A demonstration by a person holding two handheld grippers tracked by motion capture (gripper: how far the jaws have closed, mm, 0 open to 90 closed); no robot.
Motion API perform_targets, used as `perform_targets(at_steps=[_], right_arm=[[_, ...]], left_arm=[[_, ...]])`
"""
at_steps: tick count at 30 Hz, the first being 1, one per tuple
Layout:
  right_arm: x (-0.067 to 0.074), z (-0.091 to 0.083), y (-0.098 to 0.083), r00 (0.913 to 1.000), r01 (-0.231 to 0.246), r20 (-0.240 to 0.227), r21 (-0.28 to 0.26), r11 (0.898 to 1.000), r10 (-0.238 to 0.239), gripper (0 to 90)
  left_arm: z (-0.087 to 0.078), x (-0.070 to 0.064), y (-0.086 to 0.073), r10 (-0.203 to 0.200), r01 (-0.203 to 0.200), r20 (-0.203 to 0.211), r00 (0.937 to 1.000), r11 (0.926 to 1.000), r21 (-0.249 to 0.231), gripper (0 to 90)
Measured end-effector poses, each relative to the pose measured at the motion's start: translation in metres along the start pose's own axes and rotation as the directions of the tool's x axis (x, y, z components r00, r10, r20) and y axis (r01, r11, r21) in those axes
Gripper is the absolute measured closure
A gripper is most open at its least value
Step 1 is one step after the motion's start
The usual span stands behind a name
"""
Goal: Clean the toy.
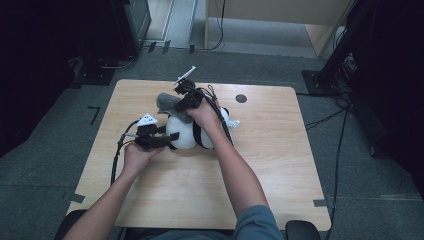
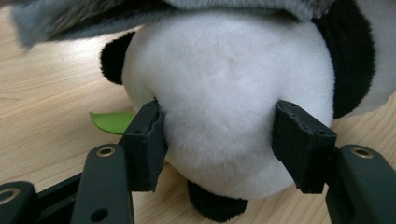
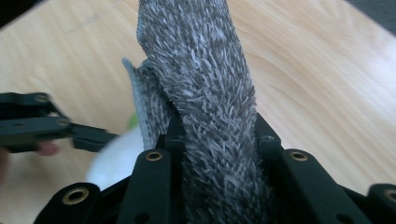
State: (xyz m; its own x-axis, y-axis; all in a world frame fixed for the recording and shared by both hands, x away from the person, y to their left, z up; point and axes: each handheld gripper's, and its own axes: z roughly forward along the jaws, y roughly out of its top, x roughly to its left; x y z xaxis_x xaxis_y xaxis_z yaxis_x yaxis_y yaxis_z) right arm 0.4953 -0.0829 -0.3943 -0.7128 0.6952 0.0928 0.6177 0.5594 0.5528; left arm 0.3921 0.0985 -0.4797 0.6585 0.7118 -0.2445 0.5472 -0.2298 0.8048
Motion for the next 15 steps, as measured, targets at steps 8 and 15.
perform_targets(at_steps=[8,15], right_arm=[[-0.030,-0.011,-0.013,0.9963,-0.052,0.069,0.036,0.998,0.050,67.4],[-0.054,-0.024,-0.026,0.9896,-0.101,0.106,0.035,0.994,0.097,66.3]], left_arm=[[0.001,0.001,0.000,-0.002,0.002,0.005,1.0000,1.0000,-0.005,38.8],[0.001,0.001,0.000,-0.006,0.006,0.006,1.0000,1.0000,-0.006,39.0]])
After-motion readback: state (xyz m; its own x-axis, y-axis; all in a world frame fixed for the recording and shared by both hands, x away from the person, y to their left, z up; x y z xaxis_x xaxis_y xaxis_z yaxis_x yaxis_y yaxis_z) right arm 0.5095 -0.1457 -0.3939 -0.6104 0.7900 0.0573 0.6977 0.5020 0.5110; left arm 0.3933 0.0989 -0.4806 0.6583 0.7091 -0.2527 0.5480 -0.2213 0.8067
